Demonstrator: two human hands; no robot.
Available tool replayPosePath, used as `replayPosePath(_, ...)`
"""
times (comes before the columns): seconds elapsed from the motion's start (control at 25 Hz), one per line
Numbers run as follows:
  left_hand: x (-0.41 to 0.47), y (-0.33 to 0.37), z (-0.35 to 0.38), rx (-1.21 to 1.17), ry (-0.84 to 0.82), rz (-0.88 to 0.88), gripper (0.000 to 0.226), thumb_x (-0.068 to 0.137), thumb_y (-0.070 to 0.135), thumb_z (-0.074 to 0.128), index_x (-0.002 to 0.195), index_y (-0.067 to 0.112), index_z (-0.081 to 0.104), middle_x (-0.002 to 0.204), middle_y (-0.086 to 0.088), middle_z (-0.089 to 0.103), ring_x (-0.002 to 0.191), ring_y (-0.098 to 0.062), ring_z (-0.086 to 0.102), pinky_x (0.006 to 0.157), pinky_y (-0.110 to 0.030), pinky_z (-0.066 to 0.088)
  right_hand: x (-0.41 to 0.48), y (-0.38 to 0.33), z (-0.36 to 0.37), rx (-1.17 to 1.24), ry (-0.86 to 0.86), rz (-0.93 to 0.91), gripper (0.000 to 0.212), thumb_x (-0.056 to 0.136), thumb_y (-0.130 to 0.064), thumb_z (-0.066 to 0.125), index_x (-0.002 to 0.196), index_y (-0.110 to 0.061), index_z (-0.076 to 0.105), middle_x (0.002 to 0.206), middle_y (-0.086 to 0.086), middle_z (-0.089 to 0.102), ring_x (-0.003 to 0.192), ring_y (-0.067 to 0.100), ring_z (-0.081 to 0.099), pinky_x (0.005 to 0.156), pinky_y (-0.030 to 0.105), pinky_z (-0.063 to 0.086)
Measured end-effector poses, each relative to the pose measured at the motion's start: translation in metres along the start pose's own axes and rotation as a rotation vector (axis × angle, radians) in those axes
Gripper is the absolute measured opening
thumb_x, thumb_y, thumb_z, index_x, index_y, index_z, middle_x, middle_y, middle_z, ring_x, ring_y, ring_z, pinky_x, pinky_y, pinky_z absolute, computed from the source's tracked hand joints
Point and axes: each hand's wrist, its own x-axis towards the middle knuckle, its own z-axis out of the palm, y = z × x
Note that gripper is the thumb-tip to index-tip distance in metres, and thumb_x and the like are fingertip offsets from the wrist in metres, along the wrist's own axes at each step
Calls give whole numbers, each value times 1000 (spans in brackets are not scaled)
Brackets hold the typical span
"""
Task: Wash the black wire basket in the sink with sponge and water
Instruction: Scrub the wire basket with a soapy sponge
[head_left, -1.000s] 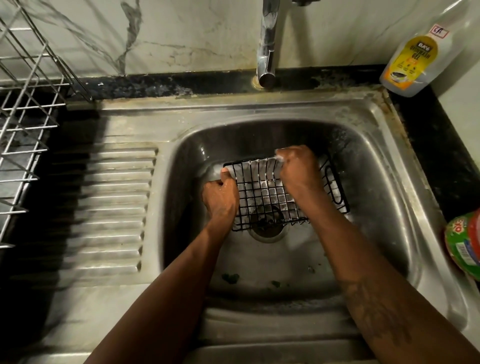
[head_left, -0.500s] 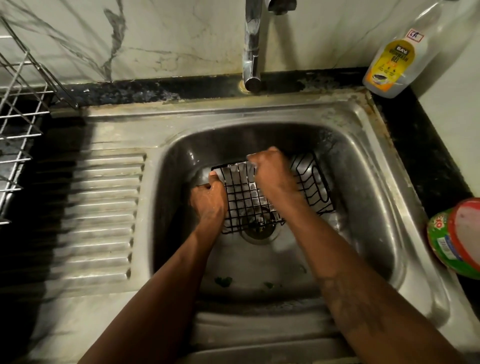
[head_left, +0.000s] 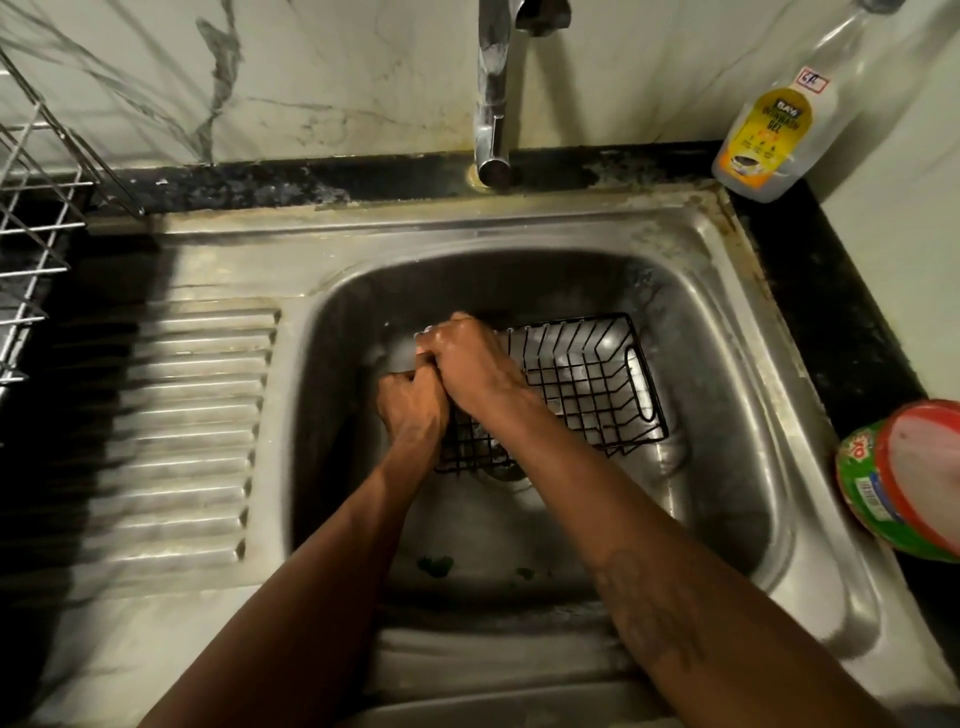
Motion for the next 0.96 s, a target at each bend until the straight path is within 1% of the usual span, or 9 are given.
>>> replayPosePath(0.12, -2, 3, -2, 16, 28, 1, 40, 98, 45, 53, 87, 9, 68, 90, -7, 68, 88, -25, 62, 81, -35, 49, -7, 5, -3, -66, 81, 3, 30, 93, 2, 50, 106, -4, 76, 107, 15, 71, 100, 27, 65, 88, 41, 56)
replayPosePath(0.28, 2, 0, 0, -1, -18, 34, 45, 100, 37, 51, 83, 1, 72, 74, -5, 66, 65, -16, 57, 53, -21, 42, -24, 67, -19, 62, 245, 359, 31, 90, 6, 58, 110, -11, 76, 104, 8, 74, 83, 17, 67, 77, 26, 58)
replayPosePath(0.36, 4, 0, 0, -1, -49, 13, 48, 100, 39, 49, 77, 5, 74, 70, -7, 67, 57, -16, 53, 53, -24, 45, -25, 79, -19, 47, 274, 398, 36, 86, 8, 62, 111, -14, 76, 103, 6, 74, 81, 17, 69, 72, 23, 57)
replayPosePath(0.44, 7, -3, 3, -26, -64, -29, 51, 98, 44, 48, 66, 13, 74, 68, -8, 70, 61, -23, 59, 65, -35, 50, -24, 74, -15, 37, 269, 299, 36, 86, 5, 64, 112, -16, 76, 103, 4, 74, 81, 15, 67, 67, 16, 50)
replayPosePath(0.56, 10, -4, 6, -48, -46, -53, 50, 95, 41, 50, 58, 16, 71, 62, -6, 71, 65, -26, 66, 73, -38, 54, -22, 51, 11, 23, 212, -65, 42, 81, 13, 63, 117, -8, 73, 106, 12, 73, 92, 27, 69, 77, 35, 59)
replayPosePath(0.68, 14, -7, 7, -57, -32, -51, 44, 95, 41, 53, 62, 16, 68, 64, -2, 69, 68, -25, 68, 75, -40, 56, -4, 45, 32, -78, 205, -293, 34, 82, -1, 56, 112, -3, 73, 102, 15, 73, 87, 35, 70, 69, 40, 61)
replayPosePath(0.76, 15, -9, 8, -60, -27, -36, 48, 92, 50, 51, 69, 12, 71, 68, -4, 70, 73, -29, 70, 76, -45, 59, 1, 43, 36, -167, 156, -330, 35, 86, -13, 47, 106, -2, 74, 100, 17, 72, 86, 36, 70, 66, 40, 60)
replayPosePath(0.88, 17, -10, 9, -5, -11, -1, 53, 93, 51, 50, 77, 7, 73, 70, -8, 71, 73, -31, 69, 76, -46, 59, 4, 38, 34, -421, -233, -250, 26, 100, -15, 49, 116, -8, 69, 126, 15, 64, 111, 34, 64, 93, 43, 51)
replayPosePath(0.96, 16, -10, 9, 6, -2, 27, 52, 92, 51, 49, 81, 6, 74, 74, -9, 73, 77, -30, 70, 78, -45, 58, 6, 38, 35, -414, -266, -211, 18, 98, -15, 58, 110, -9, 70, 121, 13, 66, 107, 34, 65, 91, 43, 51)
